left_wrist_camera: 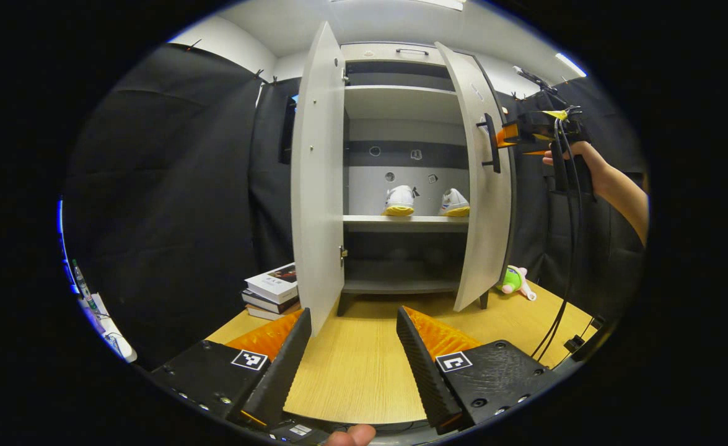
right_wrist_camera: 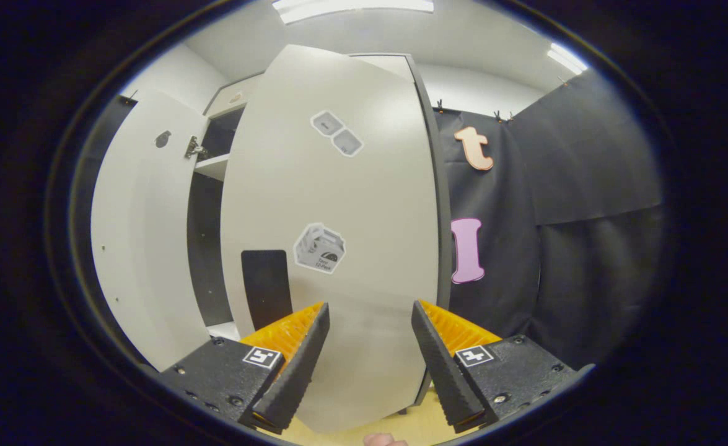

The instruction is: Grab one shoe with the right hand and put it into the shoe cabinet, grab the other shoe with the left hand and put it into the shoe cabinet; then close the right door with the right hand and the left door with the left hand.

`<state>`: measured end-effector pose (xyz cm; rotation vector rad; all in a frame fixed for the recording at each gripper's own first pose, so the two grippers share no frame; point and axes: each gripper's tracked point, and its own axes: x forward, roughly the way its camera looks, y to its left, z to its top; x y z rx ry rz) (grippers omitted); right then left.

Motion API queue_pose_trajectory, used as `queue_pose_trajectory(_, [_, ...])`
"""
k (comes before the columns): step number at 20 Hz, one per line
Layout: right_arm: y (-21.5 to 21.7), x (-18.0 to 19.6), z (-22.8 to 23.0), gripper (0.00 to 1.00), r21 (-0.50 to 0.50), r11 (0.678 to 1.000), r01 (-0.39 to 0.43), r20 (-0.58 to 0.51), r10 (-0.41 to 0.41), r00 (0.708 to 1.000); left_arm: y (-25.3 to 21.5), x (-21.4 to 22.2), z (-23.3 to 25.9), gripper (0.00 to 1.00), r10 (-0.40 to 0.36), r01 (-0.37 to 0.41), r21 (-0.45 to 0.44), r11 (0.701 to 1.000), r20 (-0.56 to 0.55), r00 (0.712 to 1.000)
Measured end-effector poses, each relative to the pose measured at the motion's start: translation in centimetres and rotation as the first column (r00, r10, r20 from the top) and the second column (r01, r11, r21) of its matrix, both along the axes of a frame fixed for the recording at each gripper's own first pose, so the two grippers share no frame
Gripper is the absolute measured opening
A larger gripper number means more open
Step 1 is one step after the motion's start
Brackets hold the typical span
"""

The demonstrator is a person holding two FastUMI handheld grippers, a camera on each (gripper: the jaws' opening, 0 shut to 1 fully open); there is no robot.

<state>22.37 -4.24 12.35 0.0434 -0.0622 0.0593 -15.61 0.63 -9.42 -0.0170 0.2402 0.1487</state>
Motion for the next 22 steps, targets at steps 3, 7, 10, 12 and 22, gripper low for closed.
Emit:
queue_pose_trajectory(3, [-0.4, -1.4, 0.0, 0.89, -0.010, 1.000, -0.005, 0.010, 0.005, 1.000, 1.1, -0.3, -0.3, 0.83, 0.025, -0.025, -0.005, 1.000, -0.009, 1.000])
queue_pose_trajectory(7, [-0.8, -5.1, -0.8, 0.89, -0.011, 1.000, -0.016, 0.016, 0.016, 1.000, 1.1, -0.6, -0.2, 0.83, 0.028, -0.028, 0.006, 1.000, -0.008, 1.000])
queue_pose_trajectory(10, [-0.3, -8.4, -2.1, 0.89, -0.006, 1.000, -0.029, 0.048, 0.029, 0.998, 0.5, -0.6, -0.2, 0.83, 0.014, -0.014, -0.002, 1.000, -0.006, 1.000])
queue_pose_trajectory(12, [-0.8, -10.4, -3.8, 0.89, -0.036, 0.999, -0.005, 0.048, 0.007, 0.999, -0.1, -0.6, -0.2, 0.83, -0.001, 0.001, -0.004, 1.000, -0.010, 1.000])
queue_pose_trajectory(22, [0.7, -19.8, -14.6, 0.89, -0.016, 1.000, 0.022, 0.003, -0.022, 1.000, -0.3, 0.3, 2.3, 0.83, 0.004, -0.004, 0.014, 1.000, 0.033, 0.999])
